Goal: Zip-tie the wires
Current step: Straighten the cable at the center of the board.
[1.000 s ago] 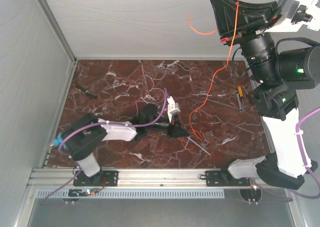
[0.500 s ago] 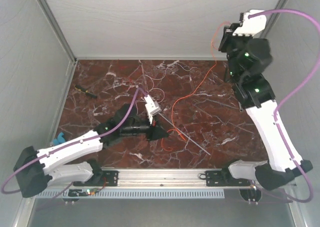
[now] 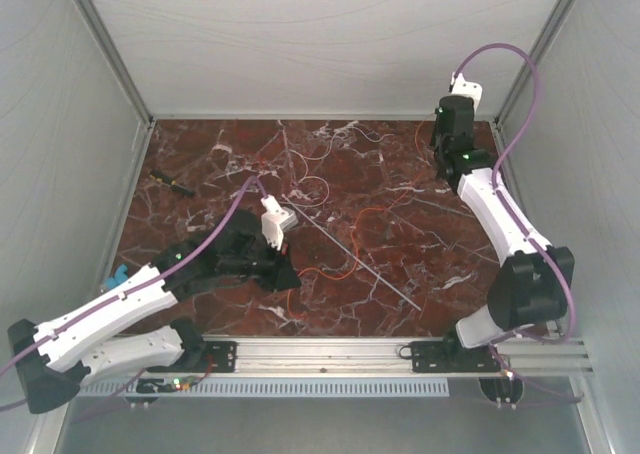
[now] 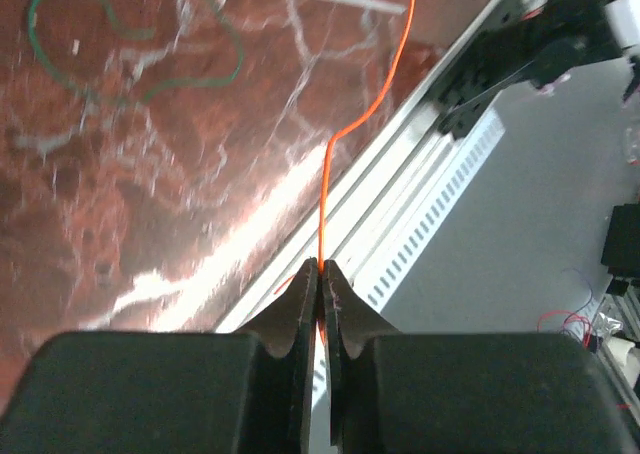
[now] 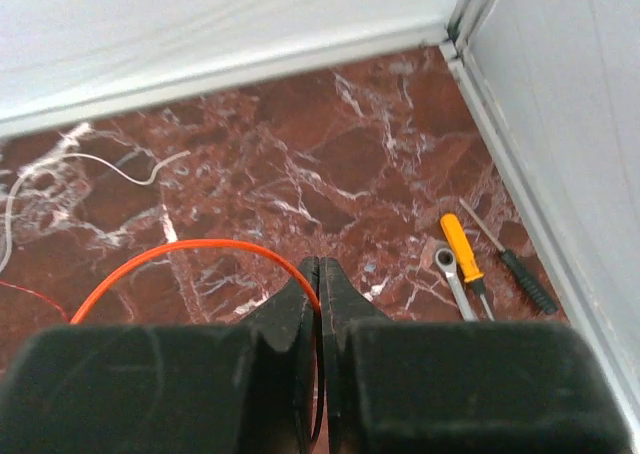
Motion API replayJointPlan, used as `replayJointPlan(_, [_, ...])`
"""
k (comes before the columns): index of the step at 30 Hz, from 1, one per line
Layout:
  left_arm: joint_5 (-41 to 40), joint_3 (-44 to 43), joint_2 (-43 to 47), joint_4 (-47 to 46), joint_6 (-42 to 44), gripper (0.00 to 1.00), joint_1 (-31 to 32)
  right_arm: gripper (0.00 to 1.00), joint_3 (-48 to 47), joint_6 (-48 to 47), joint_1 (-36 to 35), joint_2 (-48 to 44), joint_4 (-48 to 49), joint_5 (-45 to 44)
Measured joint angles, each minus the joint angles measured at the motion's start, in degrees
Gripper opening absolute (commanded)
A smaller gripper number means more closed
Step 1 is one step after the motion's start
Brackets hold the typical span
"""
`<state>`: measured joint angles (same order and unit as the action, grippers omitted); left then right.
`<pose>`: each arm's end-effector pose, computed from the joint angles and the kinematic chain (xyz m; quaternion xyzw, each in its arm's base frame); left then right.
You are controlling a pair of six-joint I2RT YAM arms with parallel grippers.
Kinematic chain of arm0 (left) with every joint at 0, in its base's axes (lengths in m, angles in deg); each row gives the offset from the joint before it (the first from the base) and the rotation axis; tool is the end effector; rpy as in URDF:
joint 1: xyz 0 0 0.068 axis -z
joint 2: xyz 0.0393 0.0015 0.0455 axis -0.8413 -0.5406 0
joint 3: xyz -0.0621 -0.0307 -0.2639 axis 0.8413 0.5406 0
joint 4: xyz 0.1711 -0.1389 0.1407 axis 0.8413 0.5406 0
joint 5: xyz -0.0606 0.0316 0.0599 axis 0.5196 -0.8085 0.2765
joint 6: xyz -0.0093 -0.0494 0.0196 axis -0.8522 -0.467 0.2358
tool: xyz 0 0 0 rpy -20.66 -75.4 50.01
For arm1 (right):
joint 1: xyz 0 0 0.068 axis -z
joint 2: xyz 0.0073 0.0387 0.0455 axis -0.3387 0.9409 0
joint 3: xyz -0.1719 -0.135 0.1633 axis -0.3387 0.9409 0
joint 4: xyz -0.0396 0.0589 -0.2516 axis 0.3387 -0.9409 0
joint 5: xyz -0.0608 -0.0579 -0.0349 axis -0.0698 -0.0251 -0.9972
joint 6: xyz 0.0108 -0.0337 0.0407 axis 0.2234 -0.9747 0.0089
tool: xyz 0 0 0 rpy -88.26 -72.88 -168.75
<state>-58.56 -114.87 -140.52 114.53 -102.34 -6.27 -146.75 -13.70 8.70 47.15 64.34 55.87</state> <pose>0.1158 -0.1599 0.2977 0.2750 0.8321 -0.3860 0.2881 0.3453 0.0512 0.3649 0.1103 0.8014 -0.1002 0.5793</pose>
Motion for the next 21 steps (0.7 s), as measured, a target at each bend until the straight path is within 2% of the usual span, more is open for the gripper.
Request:
replayJointPlan(11, [-8.3,-0.3,-2.7,21.0,-11.5,0.0,0.0,0.0,6.0,4.0,0.9,7.4,2.2,0.6])
replayJointPlan(21, [-14.1,-0.7,-11.6,26.0,-14.5,0.0,-1.2,0.0,5.7,3.8,1.6,16.8,3.9,1.0])
